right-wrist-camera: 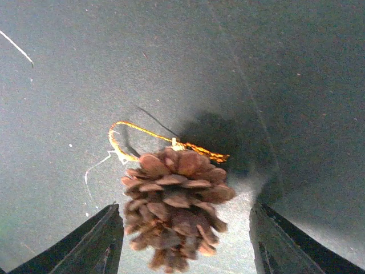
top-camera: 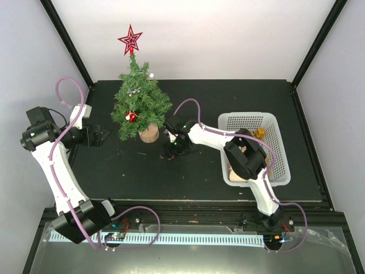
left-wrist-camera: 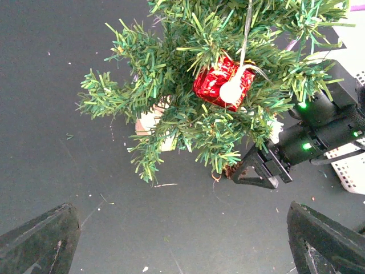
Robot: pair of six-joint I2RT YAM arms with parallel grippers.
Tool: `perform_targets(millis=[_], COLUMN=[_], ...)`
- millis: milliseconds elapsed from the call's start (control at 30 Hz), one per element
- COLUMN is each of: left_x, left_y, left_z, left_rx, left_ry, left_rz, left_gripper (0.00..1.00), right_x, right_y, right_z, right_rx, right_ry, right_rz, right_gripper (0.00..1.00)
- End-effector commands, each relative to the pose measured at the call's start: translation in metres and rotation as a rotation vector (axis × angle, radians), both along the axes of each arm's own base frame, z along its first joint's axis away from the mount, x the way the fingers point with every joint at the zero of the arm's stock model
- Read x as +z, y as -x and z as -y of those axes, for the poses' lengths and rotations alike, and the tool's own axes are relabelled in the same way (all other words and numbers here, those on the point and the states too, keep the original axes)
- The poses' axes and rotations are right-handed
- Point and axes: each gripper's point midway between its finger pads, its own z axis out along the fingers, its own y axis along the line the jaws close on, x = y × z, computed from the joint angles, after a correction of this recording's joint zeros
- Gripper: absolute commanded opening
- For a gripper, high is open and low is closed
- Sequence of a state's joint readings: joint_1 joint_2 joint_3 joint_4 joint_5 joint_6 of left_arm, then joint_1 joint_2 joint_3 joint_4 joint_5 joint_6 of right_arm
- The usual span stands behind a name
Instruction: Decorate the small christmas tree
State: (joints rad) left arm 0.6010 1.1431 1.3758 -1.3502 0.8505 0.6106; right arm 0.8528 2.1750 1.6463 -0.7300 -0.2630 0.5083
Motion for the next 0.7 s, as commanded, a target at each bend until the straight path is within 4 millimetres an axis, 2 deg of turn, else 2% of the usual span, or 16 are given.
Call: perform_targets(millis=[0, 233, 400, 533, 667], left_x=[0.005, 0.000, -0.001, -0.002, -0.003], left_y=[0.001, 0.001, -0.001, -0.003, -0.007], left_z=[0.002, 0.000, -0.002, -0.004, -0.005], left_rx=[-0.013, -0.012, -0.008, -0.002, 0.001], left_ry=[0.012, 0.013, 0.021, 0.027, 0.038], left_rz=[0.010, -0.003, -0.005, -0.003, 0.001], left_gripper=[0.99, 0.99, 0.99, 0.99, 0.99], right_x=[-0.001, 0.002, 0.014, 0.038, 0.075], right_y=[-0.005, -0.006, -0.011, -0.015, -0.018], right_z=[-0.013, -0.014, -0.004, 0.008, 0.024], right_rx=[0.001, 0.005, -0.016, -0.022, -0.032], right_ry=[-0.044, -0.056, -0.056, -0.050, -0.028], right_rz=[-0.010, -0.008, 0.018, 0.073, 0.152], right_gripper=[0.60, 0.39, 0.35, 0.34, 0.34])
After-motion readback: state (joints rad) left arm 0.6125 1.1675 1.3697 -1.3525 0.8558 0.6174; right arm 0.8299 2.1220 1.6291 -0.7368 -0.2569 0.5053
